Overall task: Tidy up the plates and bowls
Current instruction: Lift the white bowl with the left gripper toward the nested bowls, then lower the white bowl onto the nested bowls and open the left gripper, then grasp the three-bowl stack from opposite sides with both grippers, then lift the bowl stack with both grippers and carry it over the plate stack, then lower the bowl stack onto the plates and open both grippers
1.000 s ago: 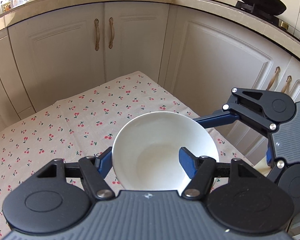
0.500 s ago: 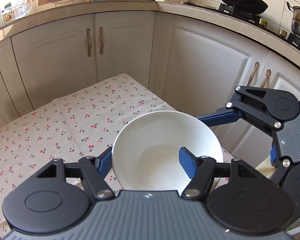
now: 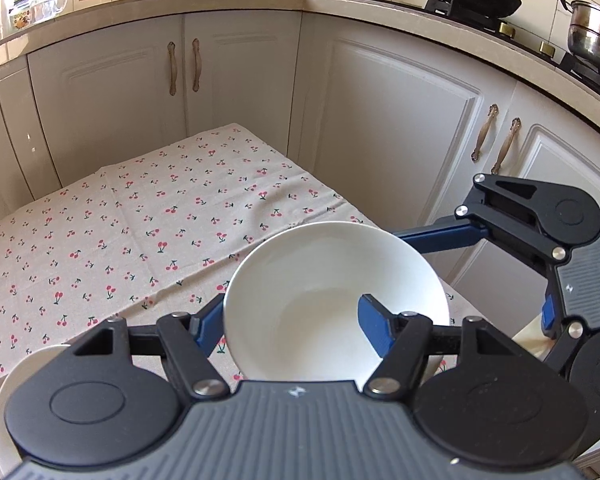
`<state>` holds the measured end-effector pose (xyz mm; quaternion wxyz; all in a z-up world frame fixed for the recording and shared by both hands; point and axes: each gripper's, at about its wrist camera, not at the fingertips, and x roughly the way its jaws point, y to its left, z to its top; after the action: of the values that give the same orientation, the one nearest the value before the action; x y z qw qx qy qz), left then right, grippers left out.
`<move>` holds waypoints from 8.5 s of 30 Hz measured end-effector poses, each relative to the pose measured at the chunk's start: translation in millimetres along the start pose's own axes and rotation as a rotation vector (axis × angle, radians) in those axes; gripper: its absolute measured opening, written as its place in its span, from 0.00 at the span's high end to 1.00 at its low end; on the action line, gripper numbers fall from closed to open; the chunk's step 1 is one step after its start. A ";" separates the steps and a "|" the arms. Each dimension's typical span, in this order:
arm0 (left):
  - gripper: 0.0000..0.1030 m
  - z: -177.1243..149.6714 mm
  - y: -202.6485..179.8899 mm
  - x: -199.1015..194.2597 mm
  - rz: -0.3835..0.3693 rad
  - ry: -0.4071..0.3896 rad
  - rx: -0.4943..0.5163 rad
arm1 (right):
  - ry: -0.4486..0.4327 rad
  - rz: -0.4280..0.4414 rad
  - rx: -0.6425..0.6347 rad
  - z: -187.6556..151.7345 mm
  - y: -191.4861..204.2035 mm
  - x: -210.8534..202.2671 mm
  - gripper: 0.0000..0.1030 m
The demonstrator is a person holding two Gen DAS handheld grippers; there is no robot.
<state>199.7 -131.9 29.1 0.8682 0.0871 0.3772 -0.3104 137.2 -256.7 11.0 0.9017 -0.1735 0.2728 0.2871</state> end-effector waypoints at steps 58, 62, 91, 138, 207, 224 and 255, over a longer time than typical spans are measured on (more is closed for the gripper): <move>0.16 -43.4 -7.3 -5.0 -0.028 -0.074 -0.022 | 0.026 0.016 0.092 -52.7 15.1 -4.7 0.00; 0.09 -51.4 -5.3 -17.4 -0.013 -0.091 0.011 | 0.034 -0.003 0.098 -57.6 17.8 -9.5 0.00; 0.11 -106.9 -11.4 23.5 -0.065 0.097 0.243 | 0.140 0.039 0.089 -94.2 7.0 16.4 0.00; 0.27 -69.7 0.6 48.9 -0.297 0.206 0.483 | 0.303 0.292 -0.229 -53.4 -9.3 59.2 0.11; 0.28 -101.0 149.0 -53.2 -0.007 0.156 0.264 | 0.189 0.423 -0.485 84.9 89.7 166.7 0.12; 0.28 -105.8 170.5 -41.1 -0.035 0.175 0.225 | 0.220 0.451 -0.442 86.1 88.7 192.8 0.12; 0.05 -130.6 141.7 -87.8 0.152 -0.004 0.154 | 0.213 0.256 -0.312 69.8 82.8 153.4 0.00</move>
<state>161.0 72.3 -11.8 0.8807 0.1812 0.3428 -0.2721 219.2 -94.8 -37.5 0.7862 -0.3041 0.3385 0.4181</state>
